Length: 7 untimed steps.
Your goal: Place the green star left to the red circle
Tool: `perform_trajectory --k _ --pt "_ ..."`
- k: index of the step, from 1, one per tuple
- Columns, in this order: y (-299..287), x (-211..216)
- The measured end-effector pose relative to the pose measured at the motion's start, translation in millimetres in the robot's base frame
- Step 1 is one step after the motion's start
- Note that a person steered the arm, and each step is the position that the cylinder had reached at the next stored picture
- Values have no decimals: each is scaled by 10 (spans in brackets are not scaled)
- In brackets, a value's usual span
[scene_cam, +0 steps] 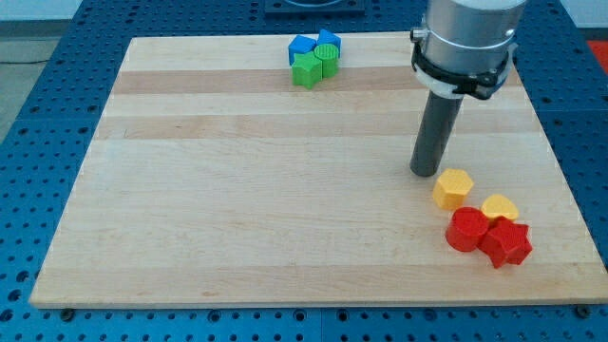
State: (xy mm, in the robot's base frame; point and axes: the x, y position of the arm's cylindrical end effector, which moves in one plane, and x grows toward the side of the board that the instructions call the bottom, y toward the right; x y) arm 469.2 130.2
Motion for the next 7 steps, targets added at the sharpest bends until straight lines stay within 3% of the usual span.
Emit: perform_trajectory --k 2,4,5,7 --pt "49 301" --pt "7 251" --pt "-378 -73" --pt "-1680 -1091"
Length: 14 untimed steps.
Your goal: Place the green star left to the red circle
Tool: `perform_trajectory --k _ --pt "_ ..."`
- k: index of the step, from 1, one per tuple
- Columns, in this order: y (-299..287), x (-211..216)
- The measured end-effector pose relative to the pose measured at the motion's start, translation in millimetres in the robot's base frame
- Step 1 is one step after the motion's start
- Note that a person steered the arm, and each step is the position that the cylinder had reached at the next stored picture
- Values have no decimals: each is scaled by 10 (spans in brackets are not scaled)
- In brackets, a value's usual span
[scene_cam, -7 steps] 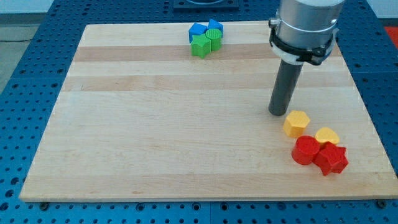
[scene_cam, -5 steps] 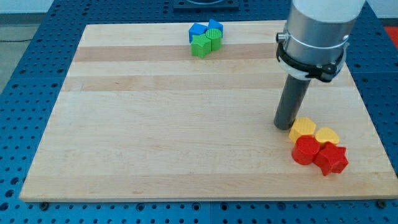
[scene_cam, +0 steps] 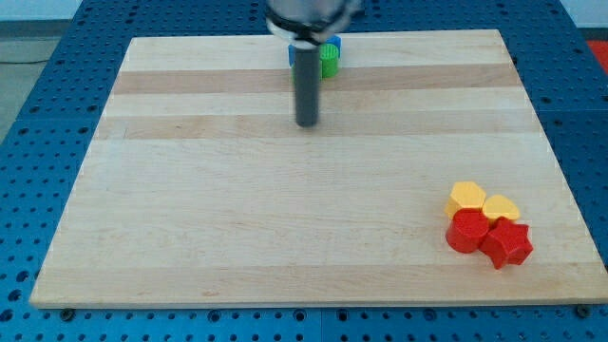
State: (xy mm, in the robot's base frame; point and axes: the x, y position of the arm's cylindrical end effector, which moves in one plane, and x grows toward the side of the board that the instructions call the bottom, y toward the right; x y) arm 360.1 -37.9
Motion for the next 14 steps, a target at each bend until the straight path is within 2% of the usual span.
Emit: perform_trajectory --k 1,2,3,4,6,9,10,11,12,13,14 --pt "-454 -367" --pt "-660 -810" --pt "-527 -1142" --pt "-376 -1263" --pt "-212 -1219" --pt "165 -264" --pt "344 -97" --pt "135 -219" --pt "25 -562" --pt "292 -654" --pt "636 -516"
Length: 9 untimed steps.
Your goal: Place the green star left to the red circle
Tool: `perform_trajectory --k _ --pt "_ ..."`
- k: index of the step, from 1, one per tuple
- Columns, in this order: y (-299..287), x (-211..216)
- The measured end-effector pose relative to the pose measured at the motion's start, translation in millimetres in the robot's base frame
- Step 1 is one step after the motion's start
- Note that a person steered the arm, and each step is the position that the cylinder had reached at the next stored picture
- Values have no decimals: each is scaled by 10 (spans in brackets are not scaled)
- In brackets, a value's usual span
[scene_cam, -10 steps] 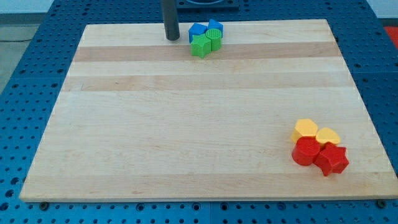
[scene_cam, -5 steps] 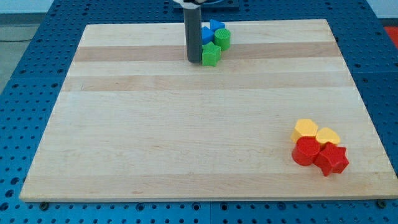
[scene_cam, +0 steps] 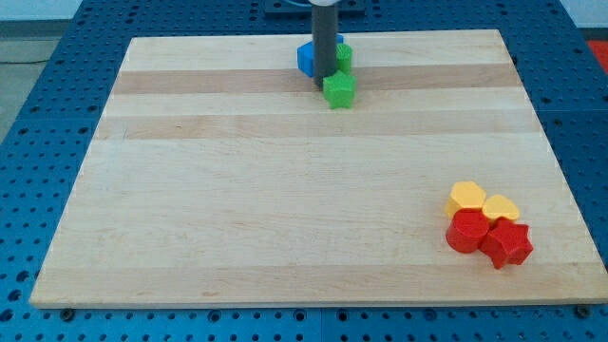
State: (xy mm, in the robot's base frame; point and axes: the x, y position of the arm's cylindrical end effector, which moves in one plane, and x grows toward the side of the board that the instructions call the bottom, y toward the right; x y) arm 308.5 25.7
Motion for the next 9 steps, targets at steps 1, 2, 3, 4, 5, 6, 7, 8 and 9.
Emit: perform_trajectory --k 1,2,3,4,5,6,7,8,9 --pt "257 239" --pt "473 554" --pt "533 875" --pt "465 1082" --pt "465 1402" --pt "457 1685" --pt "497 1939" --pt "550 2170" --pt "693 2261"
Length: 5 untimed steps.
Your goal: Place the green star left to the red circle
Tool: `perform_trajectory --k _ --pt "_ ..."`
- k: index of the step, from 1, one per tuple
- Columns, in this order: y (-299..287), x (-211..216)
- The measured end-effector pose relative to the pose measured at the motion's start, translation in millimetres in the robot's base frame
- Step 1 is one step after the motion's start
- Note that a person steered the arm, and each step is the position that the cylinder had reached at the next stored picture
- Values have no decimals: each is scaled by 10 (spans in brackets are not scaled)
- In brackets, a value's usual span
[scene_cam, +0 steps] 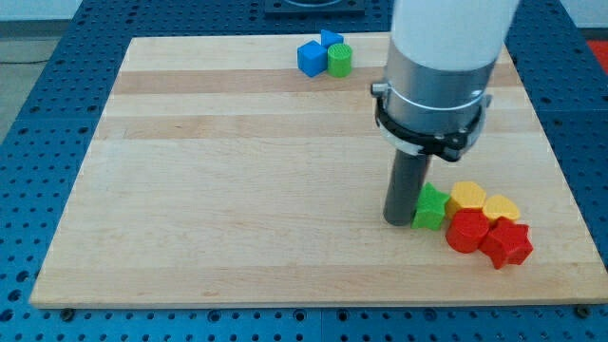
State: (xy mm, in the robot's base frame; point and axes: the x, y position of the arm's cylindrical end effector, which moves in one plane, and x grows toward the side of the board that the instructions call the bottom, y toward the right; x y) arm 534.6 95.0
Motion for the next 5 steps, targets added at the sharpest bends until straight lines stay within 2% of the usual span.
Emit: perform_trajectory --k 1,2,3,5 --pt "-95 -2" --pt "-323 -223" --pt "-70 -423" --pt "221 -166"
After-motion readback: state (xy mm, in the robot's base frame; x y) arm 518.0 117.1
